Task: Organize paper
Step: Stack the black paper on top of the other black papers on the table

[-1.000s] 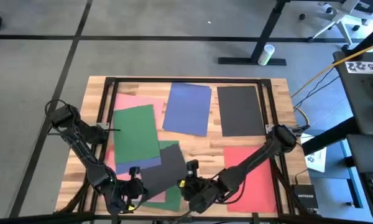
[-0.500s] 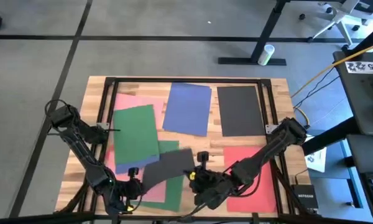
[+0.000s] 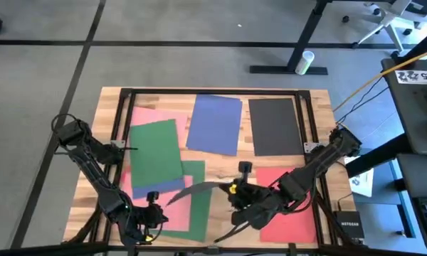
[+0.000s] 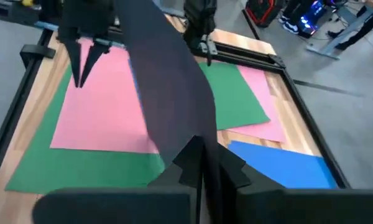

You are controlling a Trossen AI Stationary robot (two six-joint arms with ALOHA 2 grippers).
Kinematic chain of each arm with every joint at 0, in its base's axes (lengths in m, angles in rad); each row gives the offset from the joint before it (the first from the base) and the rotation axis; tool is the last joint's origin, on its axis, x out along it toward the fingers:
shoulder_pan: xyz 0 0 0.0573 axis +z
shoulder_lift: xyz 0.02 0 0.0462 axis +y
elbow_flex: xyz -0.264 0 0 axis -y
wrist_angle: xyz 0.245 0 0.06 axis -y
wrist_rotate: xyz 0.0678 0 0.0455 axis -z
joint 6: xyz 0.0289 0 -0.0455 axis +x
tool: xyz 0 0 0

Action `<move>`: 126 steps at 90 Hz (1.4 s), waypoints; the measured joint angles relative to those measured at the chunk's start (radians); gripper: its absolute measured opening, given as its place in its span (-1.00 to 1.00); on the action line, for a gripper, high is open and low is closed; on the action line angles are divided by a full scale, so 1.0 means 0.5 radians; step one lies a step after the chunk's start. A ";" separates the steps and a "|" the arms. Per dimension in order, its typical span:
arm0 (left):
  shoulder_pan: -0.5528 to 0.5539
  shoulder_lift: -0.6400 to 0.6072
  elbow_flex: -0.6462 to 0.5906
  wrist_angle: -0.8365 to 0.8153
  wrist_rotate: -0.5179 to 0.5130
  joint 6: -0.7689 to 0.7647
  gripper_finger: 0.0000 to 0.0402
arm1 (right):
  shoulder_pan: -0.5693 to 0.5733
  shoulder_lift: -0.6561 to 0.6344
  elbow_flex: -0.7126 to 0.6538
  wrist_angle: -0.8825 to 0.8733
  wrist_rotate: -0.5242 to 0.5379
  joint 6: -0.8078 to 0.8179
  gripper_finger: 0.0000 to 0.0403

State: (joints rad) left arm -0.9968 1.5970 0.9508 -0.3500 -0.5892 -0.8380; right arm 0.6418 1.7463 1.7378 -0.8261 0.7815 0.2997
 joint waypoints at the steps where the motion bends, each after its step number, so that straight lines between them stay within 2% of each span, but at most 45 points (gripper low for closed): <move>1: 0.000 0.000 0.000 0.000 0.000 0.000 -1.00 | 0.000 -0.009 0.000 -0.017 0.009 0.009 -1.00; 28: -0.001 0.000 0.000 0.005 0.000 -0.001 -1.00 | -0.034 -0.202 0.000 -0.400 0.071 0.304 -1.00; 52: -0.005 0.000 0.000 0.004 0.000 -0.009 -1.00 | -0.099 -0.218 0.000 -0.504 -0.305 0.564 -1.00; 82: -0.024 0.000 0.000 0.004 0.001 -0.030 -1.00 | 0.015 -0.218 -0.007 -0.487 -0.434 0.858 -1.00; 98: -0.023 0.000 0.000 0.004 0.001 -0.030 -1.00 | 0.078 -0.215 -0.108 -0.639 -0.348 1.069 -1.00; 126: -0.023 0.000 0.001 0.006 0.000 -0.036 -1.00 | 0.025 -0.215 -0.298 -1.409 -0.116 1.550 -1.00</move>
State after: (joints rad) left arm -1.0084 1.5970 0.9512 -0.3470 -0.5892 -0.8562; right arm 0.6544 1.6386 1.5890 -1.5305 0.7235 1.0748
